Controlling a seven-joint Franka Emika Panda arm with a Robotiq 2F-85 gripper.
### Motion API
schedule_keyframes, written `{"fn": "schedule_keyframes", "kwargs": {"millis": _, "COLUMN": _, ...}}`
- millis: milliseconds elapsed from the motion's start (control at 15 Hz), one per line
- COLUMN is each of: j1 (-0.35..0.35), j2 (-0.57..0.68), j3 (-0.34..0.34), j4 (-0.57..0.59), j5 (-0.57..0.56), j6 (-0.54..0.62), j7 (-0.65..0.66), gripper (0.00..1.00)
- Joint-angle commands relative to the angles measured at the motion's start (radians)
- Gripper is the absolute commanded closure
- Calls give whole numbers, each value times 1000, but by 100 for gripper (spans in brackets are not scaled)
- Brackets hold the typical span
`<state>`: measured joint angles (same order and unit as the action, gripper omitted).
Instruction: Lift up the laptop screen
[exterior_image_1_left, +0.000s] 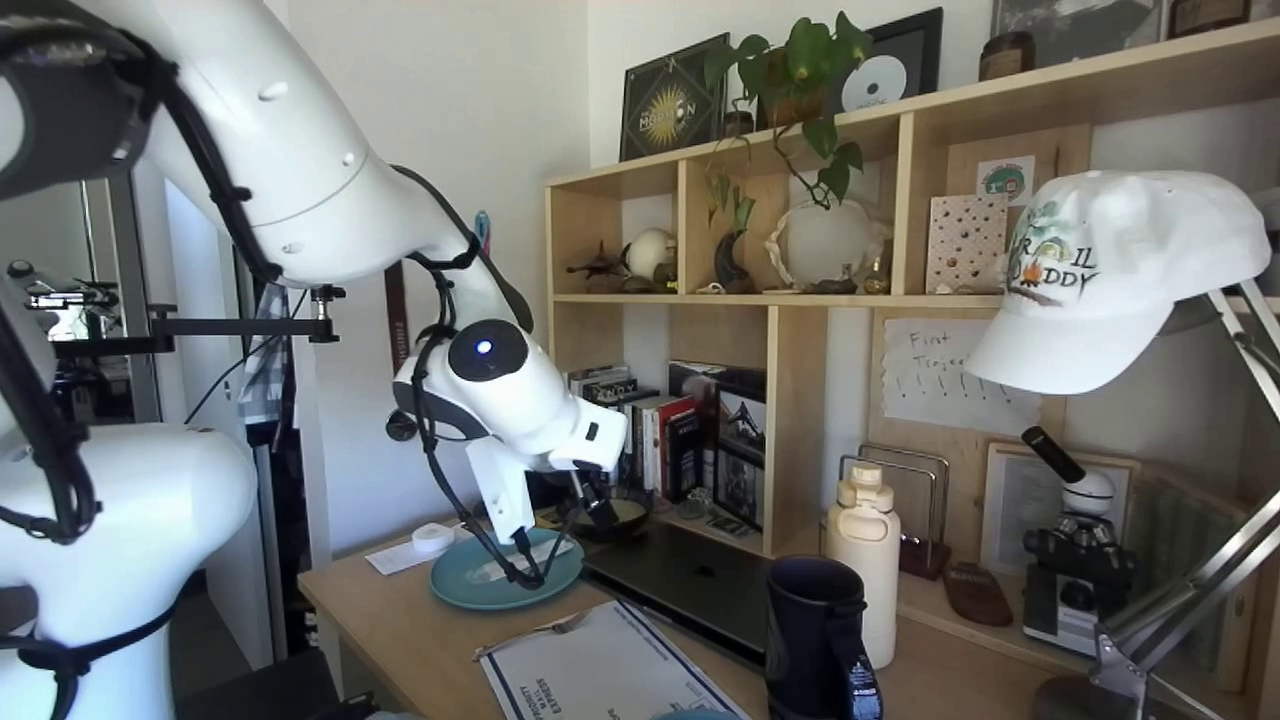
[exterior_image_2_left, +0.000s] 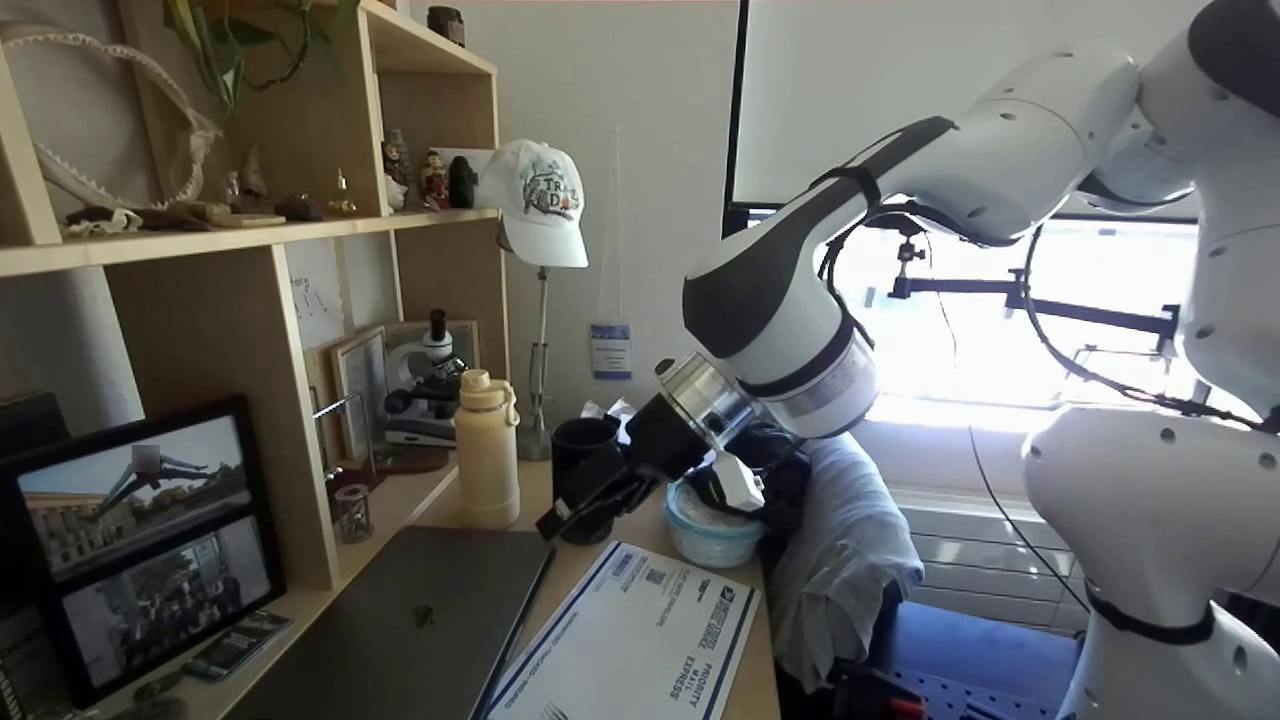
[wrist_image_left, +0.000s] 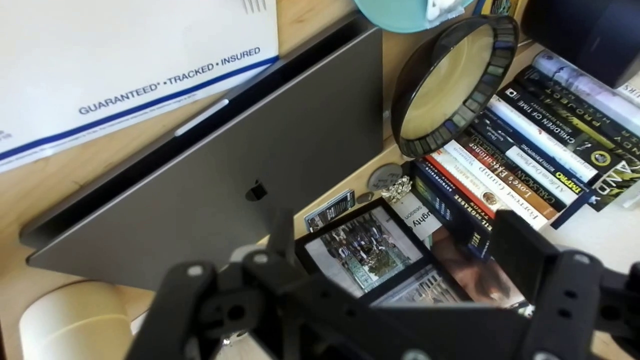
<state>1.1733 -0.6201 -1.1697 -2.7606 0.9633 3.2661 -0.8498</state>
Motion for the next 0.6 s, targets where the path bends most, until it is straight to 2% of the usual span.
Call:
{"fn": "schedule_keyframes", "kwargs": {"millis": 0, "j1": 23, "j2": -47, "j3": -46, "j4": 5, "j5": -11, "j6": 9, "j7": -21, "gripper": 0}}
{"fn": "schedule_keyframes", "kwargs": {"millis": 133, "j1": 74, "j2": -116, "j3": -147, "j4": 19, "j5": -44, "j6": 48, "j7": -58, "gripper": 0}}
{"fn": "schedule_keyframes", "kwargs": {"millis": 467, "j1": 263, "j2": -290, "j3": -460, "j4": 112, "j5": -195, "j6": 147, "j7": -118, "gripper": 0}}
{"fn": "schedule_keyframes", "kwargs": {"millis": 533, "j1": 284, "j2": -316, "j3": -523, "j4": 115, "j5": -364, "j6": 153, "j7": -4, "gripper": 0}}
